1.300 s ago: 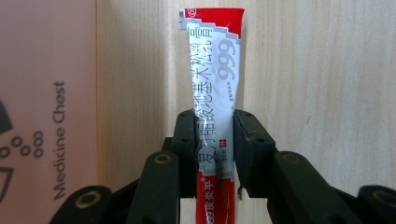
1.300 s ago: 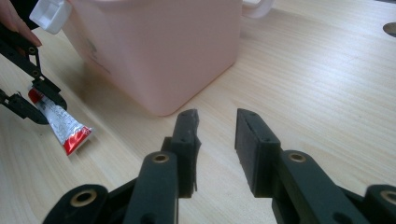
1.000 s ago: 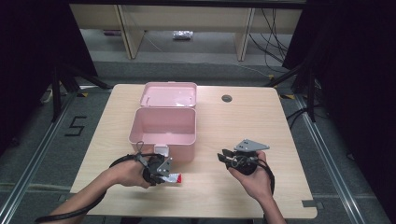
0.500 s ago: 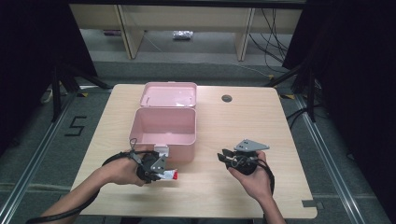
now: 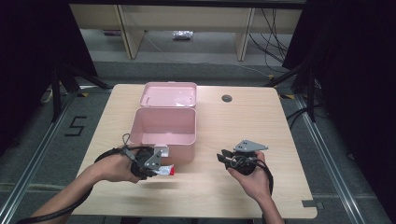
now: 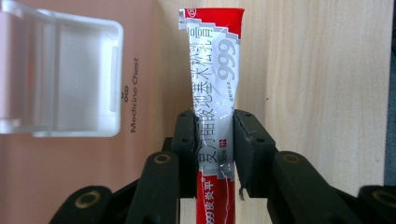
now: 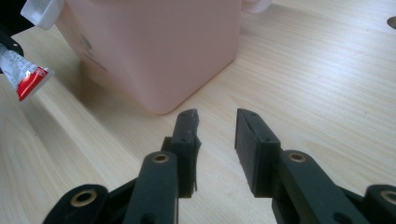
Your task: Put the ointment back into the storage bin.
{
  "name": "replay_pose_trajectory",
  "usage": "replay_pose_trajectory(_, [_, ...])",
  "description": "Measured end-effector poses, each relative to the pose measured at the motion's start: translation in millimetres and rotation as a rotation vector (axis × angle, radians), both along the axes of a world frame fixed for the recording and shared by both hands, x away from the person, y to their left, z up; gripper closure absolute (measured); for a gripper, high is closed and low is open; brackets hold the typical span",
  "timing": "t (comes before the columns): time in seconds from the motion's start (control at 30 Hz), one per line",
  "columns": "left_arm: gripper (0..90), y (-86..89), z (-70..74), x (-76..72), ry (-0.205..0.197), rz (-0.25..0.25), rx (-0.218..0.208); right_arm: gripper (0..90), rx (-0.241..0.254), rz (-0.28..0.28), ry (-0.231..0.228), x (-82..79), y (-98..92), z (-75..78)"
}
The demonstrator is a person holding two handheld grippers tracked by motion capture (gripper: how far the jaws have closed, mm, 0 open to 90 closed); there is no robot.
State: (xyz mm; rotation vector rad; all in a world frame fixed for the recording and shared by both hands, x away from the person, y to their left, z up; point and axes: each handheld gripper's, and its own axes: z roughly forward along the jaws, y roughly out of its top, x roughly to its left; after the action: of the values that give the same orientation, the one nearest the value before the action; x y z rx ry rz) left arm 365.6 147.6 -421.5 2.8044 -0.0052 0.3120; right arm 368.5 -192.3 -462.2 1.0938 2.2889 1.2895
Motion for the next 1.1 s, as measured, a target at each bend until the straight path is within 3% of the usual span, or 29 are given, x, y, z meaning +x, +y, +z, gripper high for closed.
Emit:
replay_pose_trajectory(0.1, [71.4, 0.3, 1.3, 0.2, 0.003, -0.004, -0.001, 70.1, 0.0, 0.004, -0.011, 1.1, -0.5, -0.8])
replay_pose_trajectory(0.17, [71.4, 0.1, 2.1, 0.2, 0.001, -0.006, -0.001, 70.0, 0.028, -0.006, 0.01, 0.6, 0.5, -1.8])
replay_pose_trajectory(0.3, [71.4, -0.1, 4.2, -0.1, 0.003, -0.009, 0.005, 69.9, 0.008, -0.011, 0.004, 1.2, -1.0, -1.9])
replay_pose_trajectory(0.43, [71.4, 0.1, 7.1, -0.1, 0.005, -0.006, 0.009, 69.6, 0.032, -0.002, 0.0, 2.2, 0.5, -4.4])
replay_pose_trajectory(1.07, [71.4, 7.1, 18.6, -0.3, 0.002, -0.004, 0.008, 69.5, 0.034, -0.018, 0.016, 1.2, 0.6, -4.3])
replay_pose_trajectory(1.1, [71.4, 7.3, 19.5, -0.2, -0.001, -0.005, 0.006, 69.5, 0.031, 0.0, 0.008, 2.5, -0.1, -4.5])
